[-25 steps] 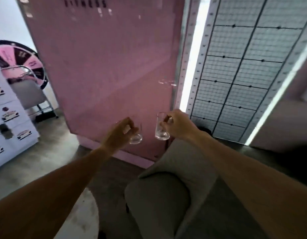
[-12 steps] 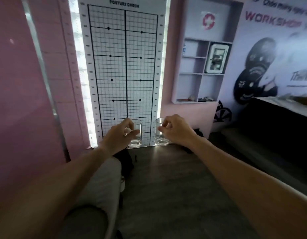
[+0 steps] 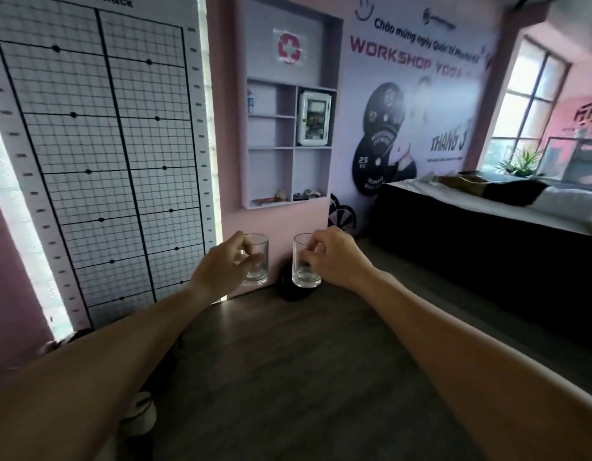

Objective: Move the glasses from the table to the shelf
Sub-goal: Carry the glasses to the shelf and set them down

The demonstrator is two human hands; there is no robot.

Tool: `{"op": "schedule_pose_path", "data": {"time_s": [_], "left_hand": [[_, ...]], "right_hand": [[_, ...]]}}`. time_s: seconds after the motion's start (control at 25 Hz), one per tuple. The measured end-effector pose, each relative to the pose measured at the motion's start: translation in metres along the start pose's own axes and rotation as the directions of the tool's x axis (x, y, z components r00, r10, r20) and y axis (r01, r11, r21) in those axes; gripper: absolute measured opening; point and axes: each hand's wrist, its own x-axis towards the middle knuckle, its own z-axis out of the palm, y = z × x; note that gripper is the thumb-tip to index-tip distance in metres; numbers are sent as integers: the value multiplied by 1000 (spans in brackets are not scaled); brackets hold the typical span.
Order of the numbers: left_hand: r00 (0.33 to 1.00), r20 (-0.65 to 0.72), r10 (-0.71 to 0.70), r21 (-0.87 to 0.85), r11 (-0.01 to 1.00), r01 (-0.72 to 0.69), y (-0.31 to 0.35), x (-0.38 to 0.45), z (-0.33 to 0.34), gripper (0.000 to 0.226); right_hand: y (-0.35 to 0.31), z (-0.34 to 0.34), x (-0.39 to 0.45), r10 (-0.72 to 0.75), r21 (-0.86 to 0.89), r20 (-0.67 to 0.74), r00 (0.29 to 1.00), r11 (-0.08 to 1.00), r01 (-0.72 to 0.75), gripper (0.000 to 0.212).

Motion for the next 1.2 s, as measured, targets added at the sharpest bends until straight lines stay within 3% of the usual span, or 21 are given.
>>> {"op": "schedule_pose_path", "data": {"time_s": [0.2,0.52,0.8,1.2], "left_hand": [[999,2,39,-68,997,-39,-16,105,28,34],[997,-40,68,-69,995,-71,-59,280,67,25],[999,-12,33,-95,995,-34,-110,400,122,26],[992,-115,50,-59,997,-57,-131,600,216,26]], "right_hand": [[46,-10,86,12,-40,-48,999,999,-14,14],[110,0,248,-12,-32,-119,993,999,8,18],[184,25,367,-15,4,-80,997,1000,15,20],[316,13,564,-85,-21,-43,995,996,84,14]]}}
